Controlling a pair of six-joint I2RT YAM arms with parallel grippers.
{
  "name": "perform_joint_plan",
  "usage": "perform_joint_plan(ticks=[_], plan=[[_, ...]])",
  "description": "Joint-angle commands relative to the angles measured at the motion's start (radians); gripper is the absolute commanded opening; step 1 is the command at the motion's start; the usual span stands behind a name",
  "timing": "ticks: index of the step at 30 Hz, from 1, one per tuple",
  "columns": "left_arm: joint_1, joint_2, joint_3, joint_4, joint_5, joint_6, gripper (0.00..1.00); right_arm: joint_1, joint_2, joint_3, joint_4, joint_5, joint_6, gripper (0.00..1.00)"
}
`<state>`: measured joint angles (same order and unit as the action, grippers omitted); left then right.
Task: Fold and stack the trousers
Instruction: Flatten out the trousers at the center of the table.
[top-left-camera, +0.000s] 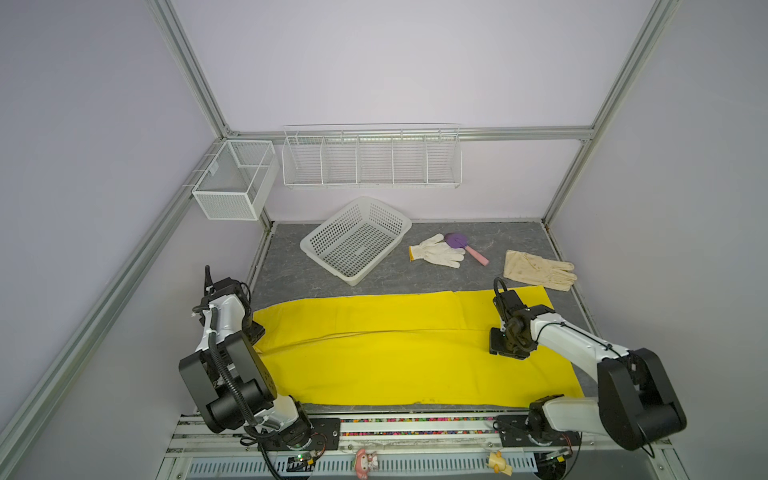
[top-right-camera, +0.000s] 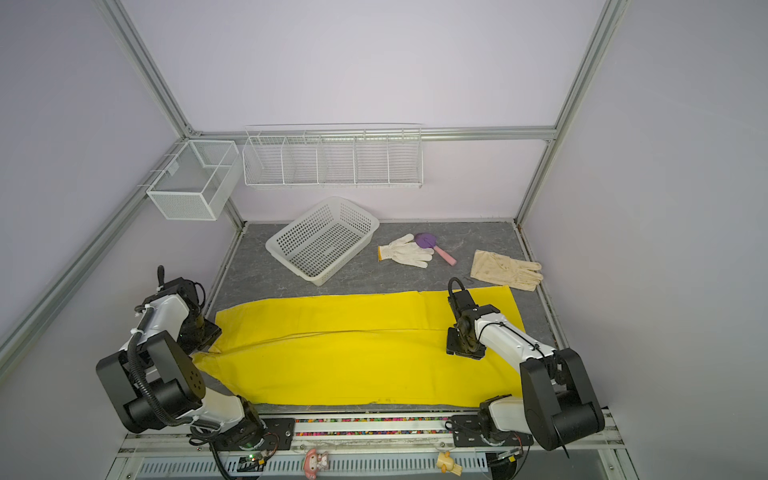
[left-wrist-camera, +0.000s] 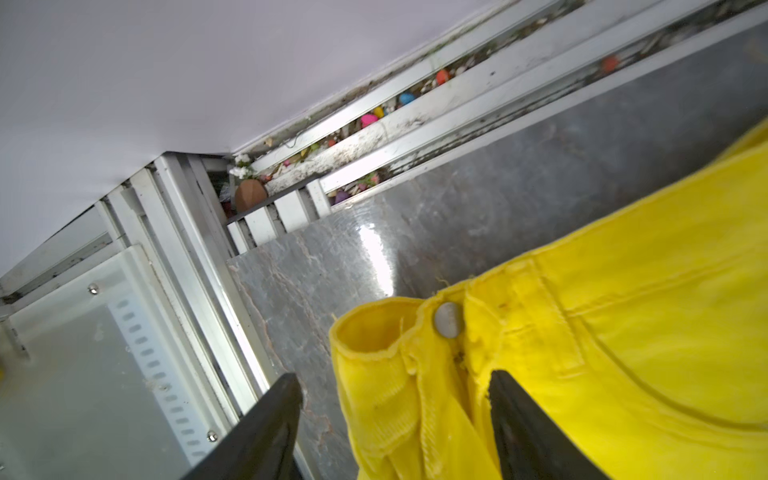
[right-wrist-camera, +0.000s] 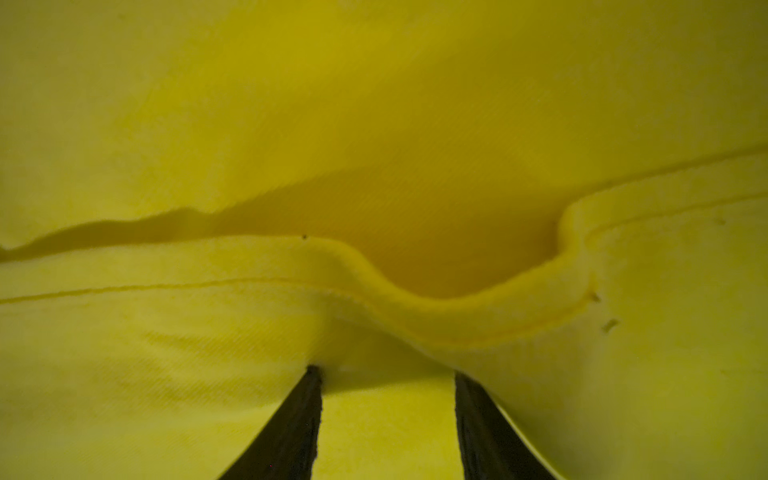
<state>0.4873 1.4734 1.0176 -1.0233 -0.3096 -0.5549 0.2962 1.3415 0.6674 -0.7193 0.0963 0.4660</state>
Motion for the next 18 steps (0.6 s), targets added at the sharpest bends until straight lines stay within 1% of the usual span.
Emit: perform_joint_plan(ticks=[1, 4, 6, 8, 11, 12, 14, 16, 18], plan=[[0.005, -0.083, 0.051, -0.058, 0.111, -0.013, 0.73, 0.01, -0.043, 0.051, -0.029, 0.022, -0.053, 0.54], [0.003, -0.123, 0.015, -0.062, 0.22, -0.03, 0.73, 0.024, -0.075, 0.088, -0.001, -0.036, -0.123, 0.55], [0.003, -0.135, -0.046, -0.008, 0.321, -0.026, 0.71, 0.045, -0.088, 0.098, 0.023, -0.065, -0.162, 0.55], [-0.01, -0.128, -0.083, 0.042, 0.372, -0.029, 0.67, 0.06, -0.082, 0.094, 0.062, -0.103, -0.178, 0.55], [-0.046, -0.081, -0.106, 0.084, 0.38, -0.027, 0.62, 0.087, -0.04, 0.099, 0.123, -0.14, -0.181, 0.55], [-0.049, -0.062, -0.124, 0.109, 0.388, -0.028, 0.6, 0.095, -0.024, 0.103, 0.15, -0.151, -0.177, 0.55], [-0.05, -0.03, -0.165, 0.16, 0.4, -0.028, 0.57, 0.108, 0.011, 0.111, 0.186, -0.157, -0.166, 0.55], [-0.05, 0.007, -0.194, 0.191, 0.376, -0.024, 0.55, 0.109, 0.051, 0.112, 0.209, -0.16, -0.157, 0.55], [-0.05, 0.042, -0.206, 0.207, 0.308, -0.013, 0.54, 0.109, 0.092, 0.103, 0.226, -0.146, -0.154, 0.55]])
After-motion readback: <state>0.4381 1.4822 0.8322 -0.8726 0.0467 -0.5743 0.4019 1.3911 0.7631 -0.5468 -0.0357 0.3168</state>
